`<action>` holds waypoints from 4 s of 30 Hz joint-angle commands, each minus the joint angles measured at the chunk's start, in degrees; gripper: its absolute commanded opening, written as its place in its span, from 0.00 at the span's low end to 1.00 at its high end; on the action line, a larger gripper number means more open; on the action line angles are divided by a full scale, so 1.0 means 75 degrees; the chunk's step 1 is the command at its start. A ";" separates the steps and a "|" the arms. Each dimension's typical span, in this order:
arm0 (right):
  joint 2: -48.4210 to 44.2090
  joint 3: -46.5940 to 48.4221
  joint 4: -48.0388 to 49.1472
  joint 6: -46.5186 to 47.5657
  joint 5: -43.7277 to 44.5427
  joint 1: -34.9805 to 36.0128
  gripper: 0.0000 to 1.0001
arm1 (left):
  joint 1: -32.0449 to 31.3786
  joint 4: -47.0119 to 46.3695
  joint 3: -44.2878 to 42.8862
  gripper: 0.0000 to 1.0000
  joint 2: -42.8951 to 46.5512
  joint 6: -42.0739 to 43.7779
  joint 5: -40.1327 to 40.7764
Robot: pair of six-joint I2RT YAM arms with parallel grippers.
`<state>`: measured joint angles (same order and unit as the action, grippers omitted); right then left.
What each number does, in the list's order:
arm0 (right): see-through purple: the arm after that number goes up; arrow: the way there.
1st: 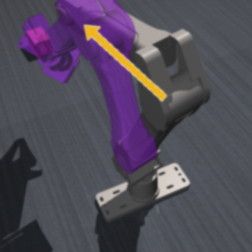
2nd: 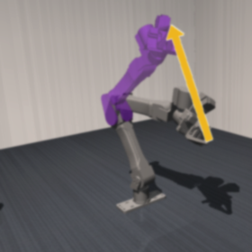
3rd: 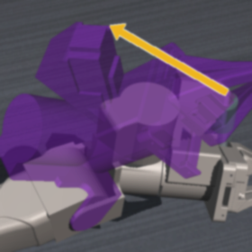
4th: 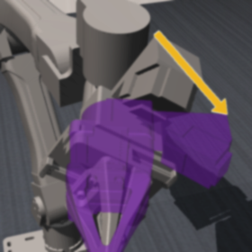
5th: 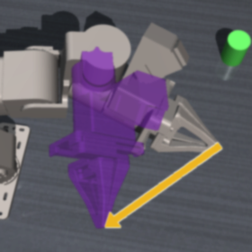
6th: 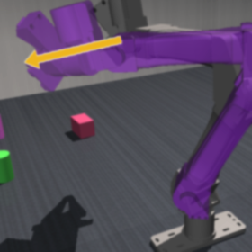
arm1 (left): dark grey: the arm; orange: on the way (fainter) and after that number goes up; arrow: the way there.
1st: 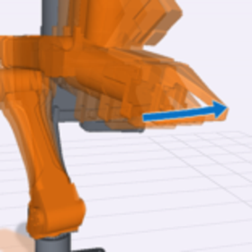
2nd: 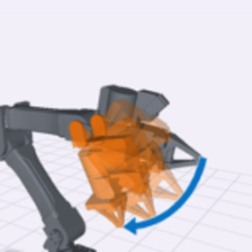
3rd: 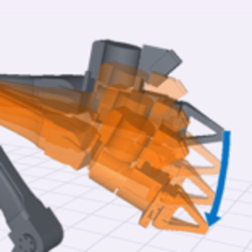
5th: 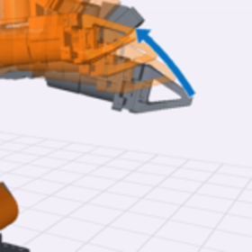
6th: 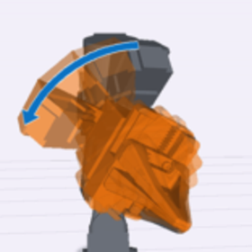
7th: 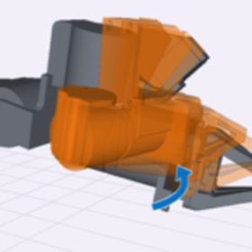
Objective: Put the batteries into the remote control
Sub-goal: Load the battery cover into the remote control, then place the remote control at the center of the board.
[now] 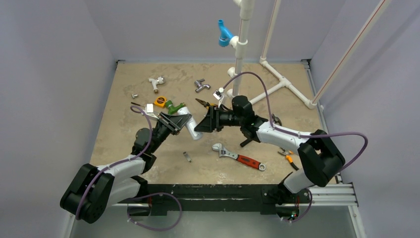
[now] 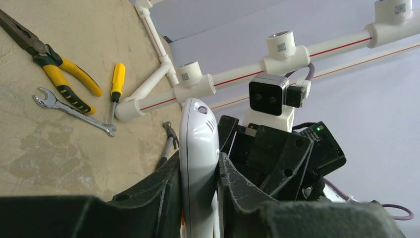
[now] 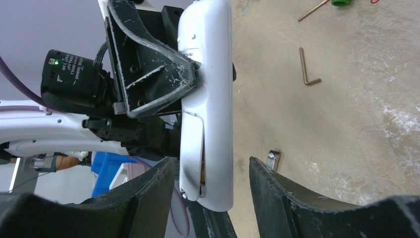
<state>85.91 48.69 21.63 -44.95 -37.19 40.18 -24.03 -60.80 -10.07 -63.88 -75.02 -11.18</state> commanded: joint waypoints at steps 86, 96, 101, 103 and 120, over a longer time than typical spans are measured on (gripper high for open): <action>-0.1523 0.0029 -0.1463 0.1746 0.2535 0.0371 0.00 | 0.0633 0.3135 -0.0748 1.00 0.1729 0.0944 -0.0682; -0.0506 0.0765 -0.3099 0.4266 0.6779 0.2033 0.00 | 0.0797 1.0090 -0.2717 1.00 0.3835 0.3622 0.1954; 0.0440 0.0972 -0.2693 0.4677 0.7136 0.2102 0.00 | 0.0837 1.0286 -0.2672 1.00 0.4208 0.3703 0.2047; 0.0835 0.1120 -0.2565 0.4875 0.7208 0.2172 0.00 | 0.0837 1.0306 -0.2655 1.00 0.4209 0.3684 0.2042; 0.2295 0.0862 -0.1083 0.6422 0.8641 0.2615 0.12 | 0.0919 1.0243 -0.2672 1.00 0.4000 0.3734 0.1860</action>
<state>103.57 55.59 8.45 0.34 26.09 59.02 -17.87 17.32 -29.04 -33.78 -48.38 3.20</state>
